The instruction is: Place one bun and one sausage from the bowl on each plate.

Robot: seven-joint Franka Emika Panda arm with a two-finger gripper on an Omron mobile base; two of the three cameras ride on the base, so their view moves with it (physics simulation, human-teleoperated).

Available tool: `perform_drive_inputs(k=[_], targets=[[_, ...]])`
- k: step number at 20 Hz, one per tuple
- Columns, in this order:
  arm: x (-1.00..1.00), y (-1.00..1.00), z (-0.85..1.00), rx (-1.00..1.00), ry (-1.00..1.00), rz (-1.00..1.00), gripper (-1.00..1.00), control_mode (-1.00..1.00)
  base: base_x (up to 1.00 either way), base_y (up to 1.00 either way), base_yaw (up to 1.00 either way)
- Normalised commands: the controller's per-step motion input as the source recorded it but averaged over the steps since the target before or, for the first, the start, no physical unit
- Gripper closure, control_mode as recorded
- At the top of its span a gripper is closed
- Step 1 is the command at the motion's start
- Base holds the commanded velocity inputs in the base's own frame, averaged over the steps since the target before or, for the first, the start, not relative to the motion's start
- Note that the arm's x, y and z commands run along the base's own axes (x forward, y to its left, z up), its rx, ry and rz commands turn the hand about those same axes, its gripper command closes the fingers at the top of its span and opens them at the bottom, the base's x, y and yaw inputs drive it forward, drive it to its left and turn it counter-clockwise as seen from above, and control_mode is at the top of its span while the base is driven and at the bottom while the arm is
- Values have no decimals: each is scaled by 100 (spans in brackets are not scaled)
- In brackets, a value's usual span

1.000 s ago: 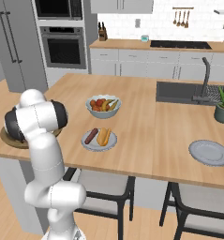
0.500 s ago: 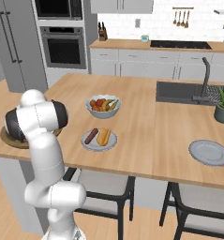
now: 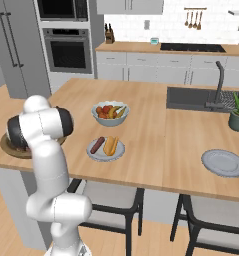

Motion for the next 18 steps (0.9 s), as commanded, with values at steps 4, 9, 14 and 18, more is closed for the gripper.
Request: perform_drive_inputs(k=[4,9,14,18], targets=[[25,-4,-10,-1,-2,0,-100,-100,0,0,0],[7,2,-1,-3,-1,0,-100,-100,0,0,0],[0,0,0,0,0,0,100,-100,0,0,0],[0,0,0,0,0,0,100,-100,0,0,0]])
